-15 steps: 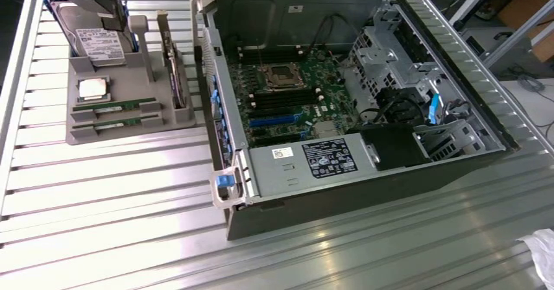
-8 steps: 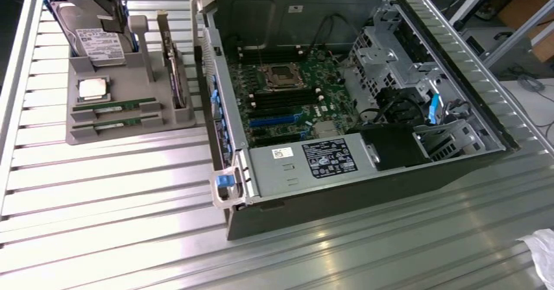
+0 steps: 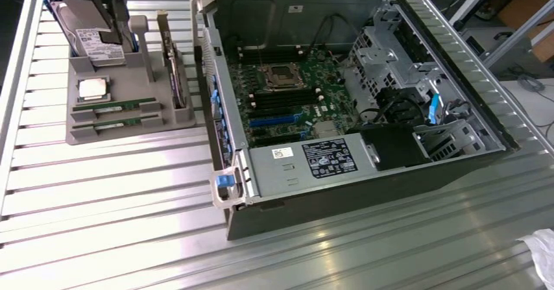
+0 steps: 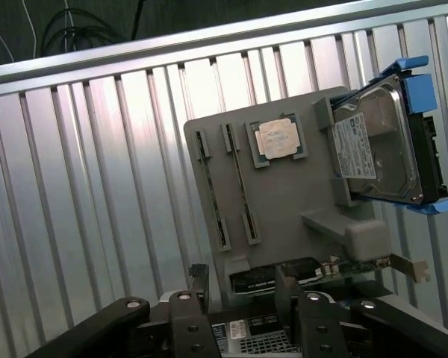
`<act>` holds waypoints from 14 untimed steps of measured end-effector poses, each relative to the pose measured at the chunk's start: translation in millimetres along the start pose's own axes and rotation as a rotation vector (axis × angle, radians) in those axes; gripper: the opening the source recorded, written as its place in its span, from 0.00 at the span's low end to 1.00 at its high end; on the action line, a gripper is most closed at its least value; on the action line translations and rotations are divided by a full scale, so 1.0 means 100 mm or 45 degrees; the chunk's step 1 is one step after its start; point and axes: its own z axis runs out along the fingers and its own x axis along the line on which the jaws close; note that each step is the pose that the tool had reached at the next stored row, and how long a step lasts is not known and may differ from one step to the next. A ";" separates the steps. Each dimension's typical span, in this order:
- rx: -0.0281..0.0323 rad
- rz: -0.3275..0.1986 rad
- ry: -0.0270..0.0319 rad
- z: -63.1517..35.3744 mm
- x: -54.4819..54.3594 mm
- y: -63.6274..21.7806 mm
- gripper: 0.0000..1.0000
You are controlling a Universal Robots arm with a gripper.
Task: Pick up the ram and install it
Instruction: 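Pick up the ram and move it above insertion slot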
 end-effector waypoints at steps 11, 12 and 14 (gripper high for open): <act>-0.0027 -0.182 0.0061 0.051 0.00 -0.002 0.48; -0.0028 -0.191 0.0064 0.052 0.00 -0.002 0.48; -0.0033 -0.227 0.0076 0.056 0.00 -0.002 0.48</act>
